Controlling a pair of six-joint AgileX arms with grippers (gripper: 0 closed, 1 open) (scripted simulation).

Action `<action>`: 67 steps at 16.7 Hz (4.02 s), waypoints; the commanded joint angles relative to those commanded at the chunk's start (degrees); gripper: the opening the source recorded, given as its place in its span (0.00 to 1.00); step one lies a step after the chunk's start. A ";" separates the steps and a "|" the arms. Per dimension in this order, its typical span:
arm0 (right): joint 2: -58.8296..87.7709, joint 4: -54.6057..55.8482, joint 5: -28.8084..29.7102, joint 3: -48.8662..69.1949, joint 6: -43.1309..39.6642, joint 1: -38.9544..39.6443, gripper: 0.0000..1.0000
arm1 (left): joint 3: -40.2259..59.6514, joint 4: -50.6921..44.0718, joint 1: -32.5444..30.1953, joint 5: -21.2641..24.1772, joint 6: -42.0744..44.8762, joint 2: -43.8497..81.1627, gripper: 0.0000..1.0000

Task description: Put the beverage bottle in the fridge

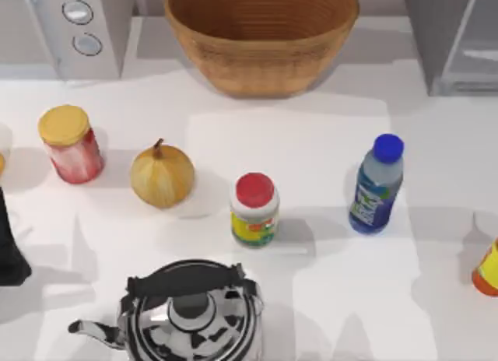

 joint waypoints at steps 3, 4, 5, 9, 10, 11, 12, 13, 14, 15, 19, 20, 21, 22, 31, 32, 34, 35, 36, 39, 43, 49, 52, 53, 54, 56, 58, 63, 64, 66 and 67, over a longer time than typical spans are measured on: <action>0.65 0.63 -0.59 0.25 -0.08 0.16 1.00 | 0.00 0.00 0.00 0.00 0.00 0.00 1.00; 1.87 1.81 -1.63 0.70 -0.23 0.45 1.00 | 0.00 0.00 0.00 0.00 0.00 0.00 1.00; 3.69 3.54 -3.10 1.35 -0.48 0.86 1.00 | 0.00 0.00 0.00 0.00 0.00 0.00 1.00; 16.77 14.78 -11.51 5.12 -2.41 3.51 1.00 | 0.00 0.00 0.00 0.00 0.00 0.00 1.00; 21.32 18.26 -13.82 6.17 -3.05 4.31 1.00 | 0.00 0.00 0.00 0.00 0.00 0.00 1.00; 26.22 21.88 -16.04 7.22 -3.72 5.05 1.00 | 0.00 0.00 0.00 0.00 0.00 0.00 1.00; 31.42 25.61 -18.11 8.25 -4.40 5.69 1.00 | 0.00 0.00 0.00 0.00 0.00 0.00 1.00; 36.87 29.37 -19.99 9.23 -5.10 6.20 1.00 | 0.00 0.00 0.00 0.00 0.00 0.00 1.00; 42.54 33.03 -21.66 10.15 -5.82 6.59 1.00 | 0.00 0.00 0.00 0.00 0.00 0.00 1.00; 48.35 36.53 -23.13 10.97 -6.57 6.89 1.00 | 0.00 0.00 0.00 0.00 0.00 0.00 1.00; 70.80 49.32 -27.54 13.11 -9.34 7.85 1.00 | 0.00 0.00 0.00 0.00 0.00 0.00 1.00; 75.75 52.23 -28.34 13.32 -9.83 8.14 1.00 | 0.00 0.00 0.00 0.00 0.00 0.00 1.00; 80.19 54.83 -29.05 13.43 -10.22 8.48 1.00 | 0.00 0.00 0.00 0.00 0.00 0.00 1.00; 84.09 57.02 -29.68 13.49 -10.52 8.88 1.00 | 0.00 0.00 0.00 0.00 0.00 0.00 1.00; 95.52 61.29 -31.49 13.39 -11.33 10.17 1.00 | 0.00 0.00 0.00 0.00 0.00 0.00 1.00; 95.38 61.18 -31.41 13.27 -11.29 9.92 1.00 | 0.00 0.00 0.00 0.00 0.00 0.00 1.00; 95.17 60.95 -30.84 13.69 -10.97 10.70 1.00 | 0.00 0.00 0.00 0.00 0.00 0.00 1.00; 95.13 60.69 -30.03 14.28 -10.54 11.70 1.00 | 0.00 0.00 0.00 0.00 0.00 0.00 1.00; 95.39 60.43 -29.01 15.11 -10.03 12.91 1.00 | 0.00 0.00 0.00 0.00 0.00 0.00 1.00; 98.41 60.55 -25.82 18.60 -8.66 16.43 1.00 | 0.00 0.00 0.00 0.00 0.00 0.00 1.00; 105.76 63.57 -24.19 22.92 -8.16 18.00 1.00 | 0.00 0.00 0.00 0.00 0.00 0.00 1.00; 109.82 66.23 -24.68 24.00 -8.53 17.18 1.00 | 0.00 0.00 0.00 0.00 0.00 0.00 1.00; 109.82 66.23 -24.68 24.00 -8.53 17.18 0.85 | 0.00 0.00 0.00 0.00 0.00 0.00 1.00; 109.82 66.23 -24.68 24.00 -8.53 17.18 0.78 | 0.00 0.00 0.00 0.00 0.00 0.00 1.00; 109.82 66.23 -24.68 24.00 -8.53 17.18 0.70 | 0.00 0.00 0.00 0.00 0.00 0.00 1.00; 109.82 66.23 -24.68 24.00 -8.53 17.18 0.55 | 0.00 0.00 0.00 0.00 0.00 0.00 1.00; 109.82 66.23 -24.68 24.00 -8.53 17.18 0.40 | 0.00 0.00 0.00 0.00 0.00 0.00 1.00; 109.82 66.23 -24.68 24.00 -8.53 17.18 0.03 | 0.00 0.00 0.00 0.00 0.00 0.00 1.00; 109.82 66.23 -24.68 24.00 -8.53 17.18 0.01 | 0.00 0.00 0.00 0.00 0.00 0.00 1.00; 109.82 66.23 -24.68 24.00 -8.53 17.18 0.01 | 0.00 0.00 0.00 0.00 0.00 0.00 1.00; 109.82 66.23 -24.68 24.00 -8.53 17.18 0.01 | 0.00 0.00 0.00 0.00 0.00 0.00 1.00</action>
